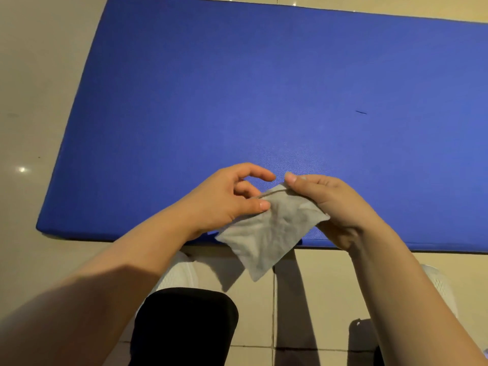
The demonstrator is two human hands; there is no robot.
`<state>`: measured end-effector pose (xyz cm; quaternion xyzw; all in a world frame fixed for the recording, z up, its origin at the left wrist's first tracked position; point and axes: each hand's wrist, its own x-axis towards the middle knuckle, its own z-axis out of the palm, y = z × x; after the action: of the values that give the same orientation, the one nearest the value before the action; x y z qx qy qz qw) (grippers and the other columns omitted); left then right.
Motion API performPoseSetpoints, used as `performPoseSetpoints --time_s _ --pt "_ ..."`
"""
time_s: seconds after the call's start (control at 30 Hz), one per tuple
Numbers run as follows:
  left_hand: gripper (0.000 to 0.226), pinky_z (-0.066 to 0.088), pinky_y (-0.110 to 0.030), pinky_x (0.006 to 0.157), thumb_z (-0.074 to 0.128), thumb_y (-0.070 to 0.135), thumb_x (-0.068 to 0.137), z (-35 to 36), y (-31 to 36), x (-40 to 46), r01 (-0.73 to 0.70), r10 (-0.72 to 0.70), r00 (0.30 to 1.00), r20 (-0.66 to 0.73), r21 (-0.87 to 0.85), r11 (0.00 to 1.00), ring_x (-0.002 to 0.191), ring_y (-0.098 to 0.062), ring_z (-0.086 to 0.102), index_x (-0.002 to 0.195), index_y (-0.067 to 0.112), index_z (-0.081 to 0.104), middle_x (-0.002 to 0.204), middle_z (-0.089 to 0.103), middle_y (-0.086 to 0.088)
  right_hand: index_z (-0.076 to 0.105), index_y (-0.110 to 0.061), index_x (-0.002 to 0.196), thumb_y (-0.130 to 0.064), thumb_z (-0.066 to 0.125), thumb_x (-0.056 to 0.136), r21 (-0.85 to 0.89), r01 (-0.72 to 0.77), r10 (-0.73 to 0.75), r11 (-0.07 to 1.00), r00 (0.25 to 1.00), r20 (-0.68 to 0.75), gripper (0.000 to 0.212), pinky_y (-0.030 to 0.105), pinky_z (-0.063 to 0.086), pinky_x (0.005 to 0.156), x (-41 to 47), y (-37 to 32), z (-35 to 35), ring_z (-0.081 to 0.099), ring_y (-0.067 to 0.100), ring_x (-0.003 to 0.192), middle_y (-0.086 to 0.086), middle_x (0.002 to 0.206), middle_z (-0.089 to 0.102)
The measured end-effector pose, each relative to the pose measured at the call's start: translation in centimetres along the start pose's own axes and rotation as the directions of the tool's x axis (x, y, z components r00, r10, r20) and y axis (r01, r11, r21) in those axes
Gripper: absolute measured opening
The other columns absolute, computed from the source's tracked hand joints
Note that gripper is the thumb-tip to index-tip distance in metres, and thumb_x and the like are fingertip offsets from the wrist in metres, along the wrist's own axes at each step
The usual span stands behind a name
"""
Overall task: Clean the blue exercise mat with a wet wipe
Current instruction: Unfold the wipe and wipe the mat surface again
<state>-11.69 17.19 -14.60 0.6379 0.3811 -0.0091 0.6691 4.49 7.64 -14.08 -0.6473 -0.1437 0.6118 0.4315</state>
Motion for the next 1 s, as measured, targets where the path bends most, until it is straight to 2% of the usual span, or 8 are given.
performPoseSetpoints --time_s 0.1,0.27,0.43,0.5,0.67,0.8,0.9,1.0 --pt "0.031 0.055 -0.035 0.075 0.066 0.016 0.091 0.3 -0.3 -0.2 0.037 -0.050 0.989 -0.142 -0.097 0.995 0.084 -0.027 0.069 0.116 0.034 0.058 0.090 0.073 -0.010 0.060 -0.018 0.114 -0.035 0.072 0.069 0.074 0.002 0.001 0.997 0.999 -0.046 0.050 0.030 0.056 0.066 -0.5 0.6 -0.2 0.066 0.017 0.069 0.004 0.083 0.071" --pt "0.034 0.052 -0.033 0.068 0.068 0.017 0.091 0.0 -1.4 0.1 0.104 -0.204 0.916 -0.346 -0.287 0.952 0.075 -0.019 0.069 0.120 0.031 0.057 0.088 0.074 -0.007 0.025 -0.045 0.141 -0.035 0.075 0.064 0.003 0.112 -0.109 0.994 0.978 -0.177 0.093 0.031 0.060 0.073 -1.1 2.6 1.0 0.073 0.024 0.077 0.004 0.106 0.070" --pt "0.030 0.058 -0.047 0.080 0.070 0.020 0.089 0.2 -1.9 0.3 0.134 -0.299 0.847 -0.440 -0.368 0.920 0.089 -0.027 0.070 0.109 0.037 0.054 0.100 0.070 -0.010 0.026 -0.050 0.134 -0.031 0.072 0.076 -0.003 0.234 -0.230 0.972 0.953 -0.196 0.076 0.027 0.060 0.071 -1.2 3.3 3.2 0.072 0.017 0.071 0.004 0.089 0.071" --pt "0.026 0.056 -0.042 0.074 0.069 0.020 0.090 0.3 -1.8 0.3 0.135 -0.307 0.828 -0.469 -0.365 0.921 0.090 -0.025 0.067 0.102 0.036 0.053 0.103 0.067 -0.010 0.030 -0.048 0.134 -0.022 0.069 0.085 -0.005 0.277 -0.270 0.961 0.934 -0.234 0.068 0.022 0.057 0.066 -1.1 3.5 3.3 0.071 0.015 0.068 0.004 0.084 0.072" --pt "0.021 0.052 -0.041 0.070 0.067 0.018 0.090 0.3 -1.8 0.3 0.131 -0.299 0.813 -0.499 -0.344 0.930 0.084 -0.023 0.066 0.092 0.033 0.053 0.098 0.066 -0.006 0.035 -0.057 0.127 -0.049 0.059 0.078 -0.094 0.305 -0.318 0.948 0.922 -0.221 0.055 0.026 0.058 0.071 -1.3 3.2 3.0 0.071 0.016 0.078 0.001 0.102 0.070" --pt "0.027 0.037 -0.030 0.056 0.061 0.007 0.089 0.0 -1.7 0.0 0.114 -0.201 0.853 -0.481 -0.204 0.972 0.059 -0.020 0.045 0.071 0.027 0.058 0.062 0.057 0.008 0.052 -0.053 0.121 -0.015 0.070 0.088 -0.261 0.355 -0.390 0.898 0.916 -0.096 0.054 0.034 0.057 0.074 -0.8 4.1 3.1 0.067 0.016 0.084 0.000 0.091 0.069" --pt "0.032 0.049 -0.037 0.066 0.058 0.007 0.093 -0.2 -1.7 -0.4 0.075 -0.150 0.887 -0.436 -0.184 0.980 0.070 -0.034 0.054 0.073 0.030 0.069 0.073 0.066 -0.002 0.063 -0.041 0.110 -0.002 0.062 0.092 -0.268 0.358 -0.405 0.894 0.902 -0.148 0.043 0.025 0.054 0.064 -0.2 4.0 2.5 0.062 0.013 0.074 -0.001 0.074 0.063" --pt "0.023 0.050 -0.029 0.066 0.059 0.012 0.095 -0.3 -1.3 -0.9 0.088 -0.149 0.914 -0.377 -0.174 0.981 0.076 -0.024 0.056 0.087 0.029 0.073 0.083 0.066 -0.007 0.059 -0.046 0.114 -0.002 0.062 0.092 -0.269 0.345 -0.391 0.899 0.909 -0.143 0.049 0.031 0.057 0.066 -0.1 3.9 2.0 0.065 0.018 0.075 -0.005 0.070 0.063"
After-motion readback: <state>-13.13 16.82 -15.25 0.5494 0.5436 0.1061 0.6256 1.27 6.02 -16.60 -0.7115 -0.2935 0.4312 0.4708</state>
